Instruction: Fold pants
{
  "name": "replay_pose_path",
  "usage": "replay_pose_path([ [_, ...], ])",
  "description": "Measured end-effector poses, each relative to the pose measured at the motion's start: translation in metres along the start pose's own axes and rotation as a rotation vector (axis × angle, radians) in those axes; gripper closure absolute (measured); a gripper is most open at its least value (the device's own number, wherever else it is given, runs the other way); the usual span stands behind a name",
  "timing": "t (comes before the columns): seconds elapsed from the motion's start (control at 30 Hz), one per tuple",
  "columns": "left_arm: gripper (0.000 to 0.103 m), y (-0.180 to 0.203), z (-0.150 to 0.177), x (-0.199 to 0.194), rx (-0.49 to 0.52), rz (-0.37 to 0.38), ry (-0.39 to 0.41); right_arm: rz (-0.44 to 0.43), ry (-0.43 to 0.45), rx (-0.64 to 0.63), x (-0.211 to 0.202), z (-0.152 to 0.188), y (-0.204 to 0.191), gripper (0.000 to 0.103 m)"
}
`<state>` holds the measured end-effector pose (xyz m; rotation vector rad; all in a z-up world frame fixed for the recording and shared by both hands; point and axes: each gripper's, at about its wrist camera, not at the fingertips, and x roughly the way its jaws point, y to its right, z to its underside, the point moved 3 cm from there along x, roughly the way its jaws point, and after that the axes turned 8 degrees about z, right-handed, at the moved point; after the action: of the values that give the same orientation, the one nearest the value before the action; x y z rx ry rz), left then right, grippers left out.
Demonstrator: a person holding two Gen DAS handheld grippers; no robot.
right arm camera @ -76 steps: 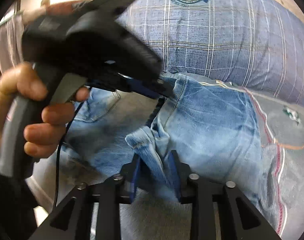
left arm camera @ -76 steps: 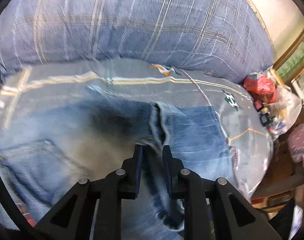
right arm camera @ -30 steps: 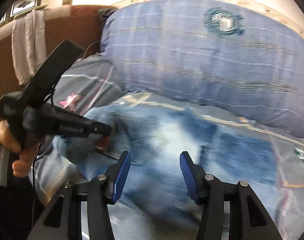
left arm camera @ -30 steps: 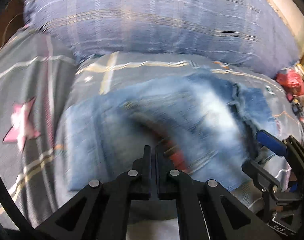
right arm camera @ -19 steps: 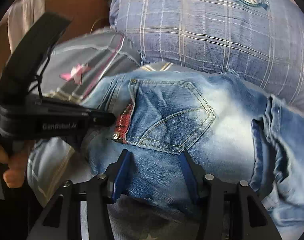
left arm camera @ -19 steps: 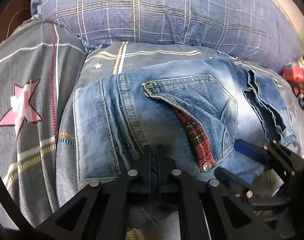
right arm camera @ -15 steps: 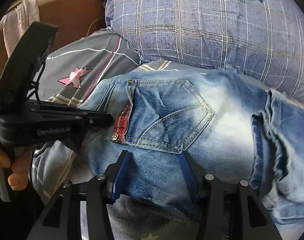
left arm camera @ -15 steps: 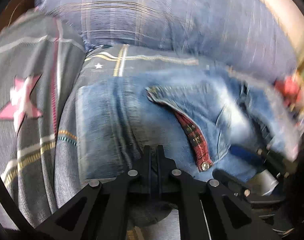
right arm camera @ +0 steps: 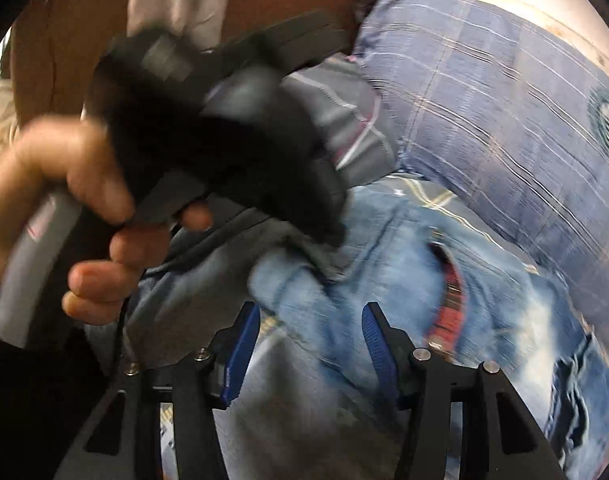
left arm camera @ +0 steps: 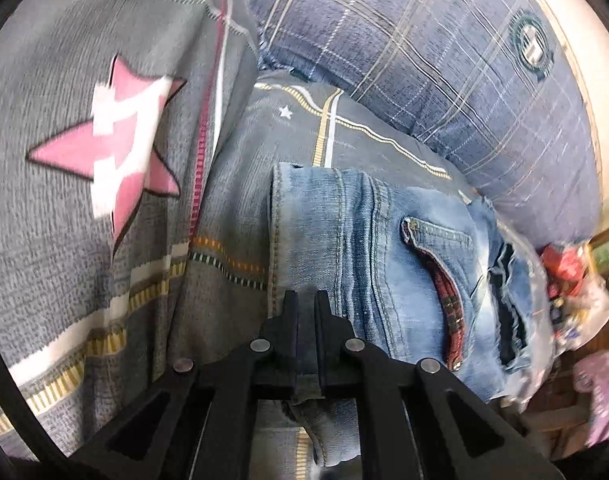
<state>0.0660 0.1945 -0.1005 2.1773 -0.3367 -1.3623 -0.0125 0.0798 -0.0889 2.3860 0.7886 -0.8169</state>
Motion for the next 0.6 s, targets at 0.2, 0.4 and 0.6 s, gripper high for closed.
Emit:
replay_pose_path([
  [0.2, 0.096, -0.012, 0.0, 0.002, -0.107, 0.078, -0.022, 0.06, -0.036, -0.036, 0.026, 0.005, -0.01, 0.041],
  [0.4, 0.096, -0.011, -0.001, 0.003, -0.107, 0.069, -0.027, 0.111, -0.036, -0.055, 0.041, 0.004, -0.011, 0.041],
  [0.6, 0.096, -0.016, -0.002, -0.007, -0.122, 0.096, -0.006, 0.131, -0.016, -0.069, 0.032, 0.002, -0.012, 0.065],
])
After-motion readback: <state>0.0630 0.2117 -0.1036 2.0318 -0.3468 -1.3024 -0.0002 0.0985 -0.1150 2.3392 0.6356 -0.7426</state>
